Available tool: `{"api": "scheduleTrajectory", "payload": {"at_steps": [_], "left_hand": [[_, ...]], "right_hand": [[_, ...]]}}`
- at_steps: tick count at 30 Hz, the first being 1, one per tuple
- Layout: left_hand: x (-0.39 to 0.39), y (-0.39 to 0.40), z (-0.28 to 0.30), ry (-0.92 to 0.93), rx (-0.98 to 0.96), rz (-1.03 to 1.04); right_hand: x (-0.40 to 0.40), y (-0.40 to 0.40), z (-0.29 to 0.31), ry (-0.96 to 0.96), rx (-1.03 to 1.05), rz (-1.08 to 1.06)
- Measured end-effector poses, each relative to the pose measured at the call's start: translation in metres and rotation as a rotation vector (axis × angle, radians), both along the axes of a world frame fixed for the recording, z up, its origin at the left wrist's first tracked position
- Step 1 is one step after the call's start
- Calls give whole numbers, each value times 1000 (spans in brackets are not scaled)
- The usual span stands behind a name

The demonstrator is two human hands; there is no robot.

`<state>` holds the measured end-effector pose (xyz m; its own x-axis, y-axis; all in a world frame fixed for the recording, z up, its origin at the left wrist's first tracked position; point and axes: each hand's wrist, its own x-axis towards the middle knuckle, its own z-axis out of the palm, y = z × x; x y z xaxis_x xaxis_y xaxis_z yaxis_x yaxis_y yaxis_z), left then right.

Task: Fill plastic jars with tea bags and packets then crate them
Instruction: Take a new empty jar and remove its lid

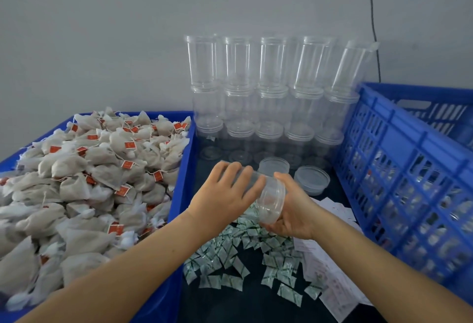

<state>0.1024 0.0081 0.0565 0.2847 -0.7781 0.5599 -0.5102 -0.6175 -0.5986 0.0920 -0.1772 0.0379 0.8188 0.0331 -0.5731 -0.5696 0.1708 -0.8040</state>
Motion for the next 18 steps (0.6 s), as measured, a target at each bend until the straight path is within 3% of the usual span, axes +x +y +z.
{"api": "scheduleTrajectory", "payload": {"at_steps": [10, 14, 18], "left_hand": [[-1, -5, -8, -31, -48, 44], [-2, -5, -8, 79, -9, 98], [-4, -3, -7, 342, 79, 266]], "right_hand": [[5, -3, -4, -79, -117, -1], [6, -4, -9, -58, -144, 9], [5, -1, -9, -97, -236, 57]]}}
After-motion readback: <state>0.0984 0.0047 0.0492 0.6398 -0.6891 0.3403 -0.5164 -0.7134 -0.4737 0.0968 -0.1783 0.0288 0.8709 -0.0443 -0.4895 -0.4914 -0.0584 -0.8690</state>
